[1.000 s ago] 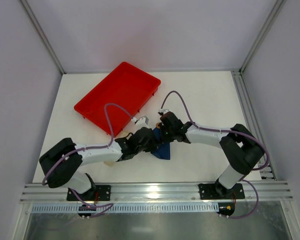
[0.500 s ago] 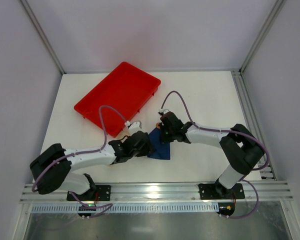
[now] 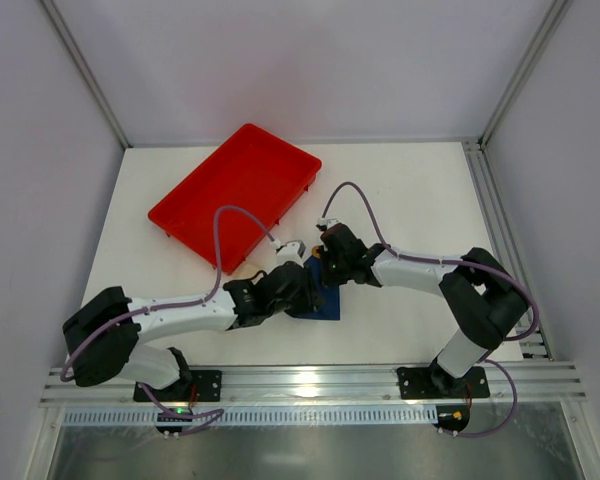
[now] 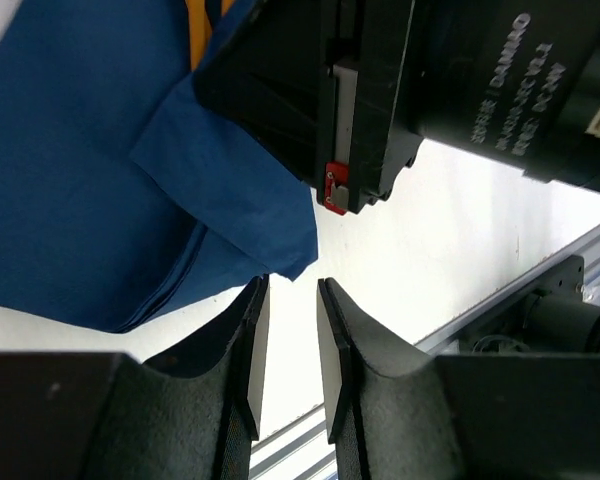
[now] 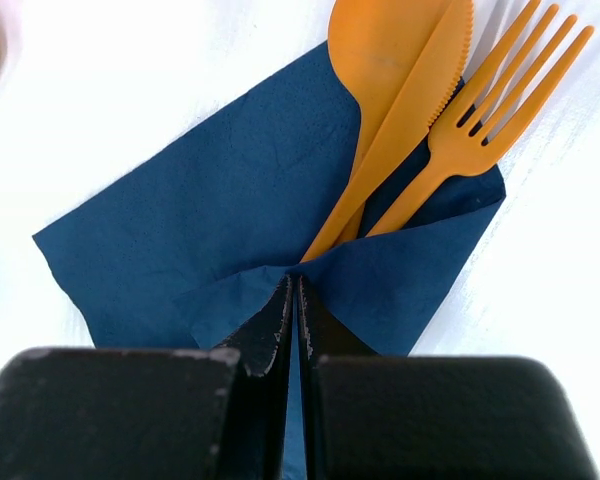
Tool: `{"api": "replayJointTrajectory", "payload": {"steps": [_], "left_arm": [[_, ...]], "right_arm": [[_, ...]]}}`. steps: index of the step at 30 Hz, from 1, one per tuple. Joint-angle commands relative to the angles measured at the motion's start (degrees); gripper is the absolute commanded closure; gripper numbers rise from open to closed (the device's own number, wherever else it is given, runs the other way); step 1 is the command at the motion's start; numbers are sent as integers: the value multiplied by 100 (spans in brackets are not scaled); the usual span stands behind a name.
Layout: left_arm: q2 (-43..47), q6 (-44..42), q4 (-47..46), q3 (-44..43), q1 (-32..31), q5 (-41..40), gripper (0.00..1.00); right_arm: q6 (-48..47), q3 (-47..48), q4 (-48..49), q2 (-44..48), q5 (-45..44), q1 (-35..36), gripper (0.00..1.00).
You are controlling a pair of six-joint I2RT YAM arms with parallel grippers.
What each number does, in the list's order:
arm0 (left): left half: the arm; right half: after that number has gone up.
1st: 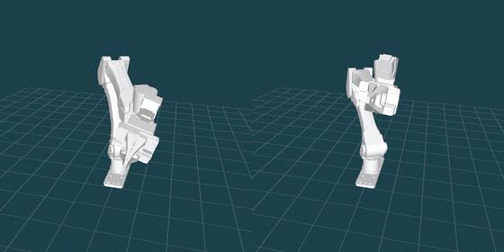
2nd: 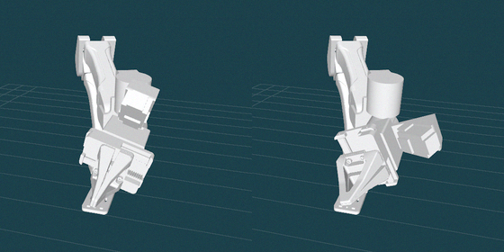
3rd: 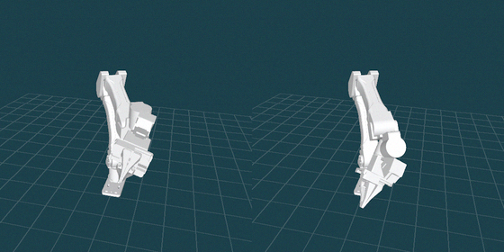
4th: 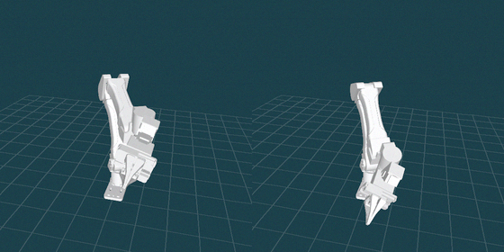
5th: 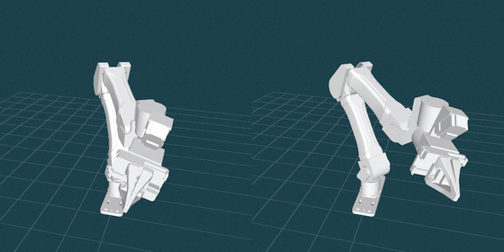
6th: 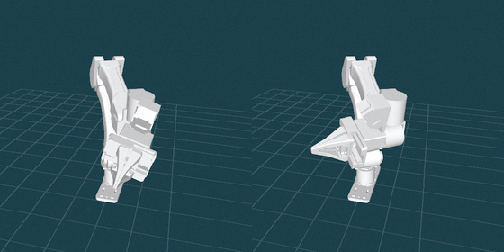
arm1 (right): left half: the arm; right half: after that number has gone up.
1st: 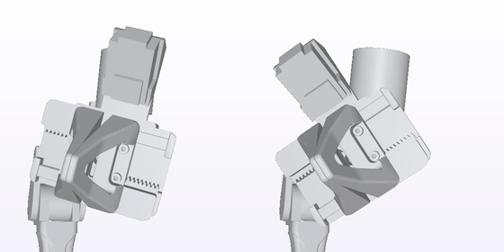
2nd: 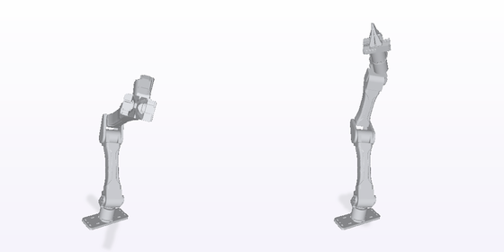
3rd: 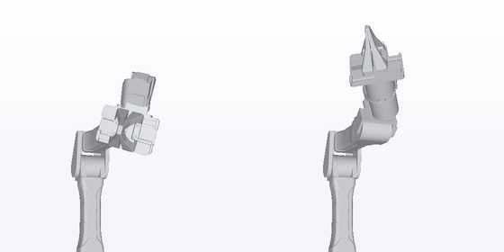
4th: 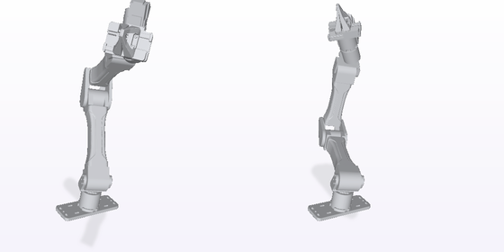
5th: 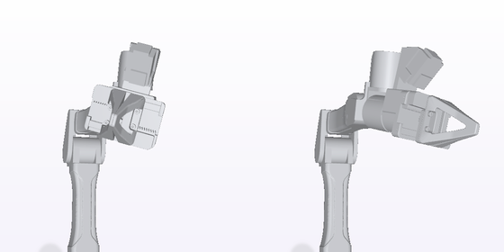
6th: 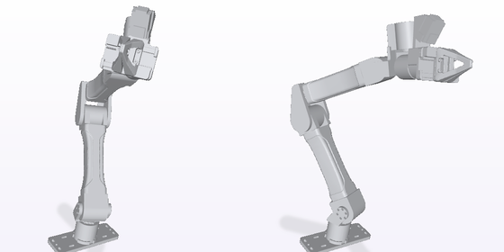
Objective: Place the utensils on the paper napkin and roll it up
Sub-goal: Roll the napkin at the center of the board.
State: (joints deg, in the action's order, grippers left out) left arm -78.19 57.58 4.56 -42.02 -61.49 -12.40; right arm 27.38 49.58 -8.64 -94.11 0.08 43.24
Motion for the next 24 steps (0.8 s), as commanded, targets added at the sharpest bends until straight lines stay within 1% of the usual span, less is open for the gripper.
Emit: {"api": "replayJointTrajectory", "payload": {"steps": [1, 4, 7, 12, 17, 24], "left_arm": [[-135, -89, -429, -140, -20, 344, 71], [-143, -98, -429, -113, -29, 230, 70], [-345, -116, -429, -105, -29, 124, 71], [-723, 7, -394, 27, -29, 194, 74], [-768, 183, -8, 238, -29, -77, 75], [-943, 315, 72, 405, -29, -60, 75]], "right_arm": [[5, -151, -340, 77, 107, 0, 96], [5, -159, -322, 85, 124, 0, 96], [5, -177, -305, 112, 142, 0, 96], [-22, -160, -348, 147, 133, 0, 96], [-31, -177, -357, 147, 124, -9, 96], [-13, -221, -340, 147, 107, 0, 96]]}}
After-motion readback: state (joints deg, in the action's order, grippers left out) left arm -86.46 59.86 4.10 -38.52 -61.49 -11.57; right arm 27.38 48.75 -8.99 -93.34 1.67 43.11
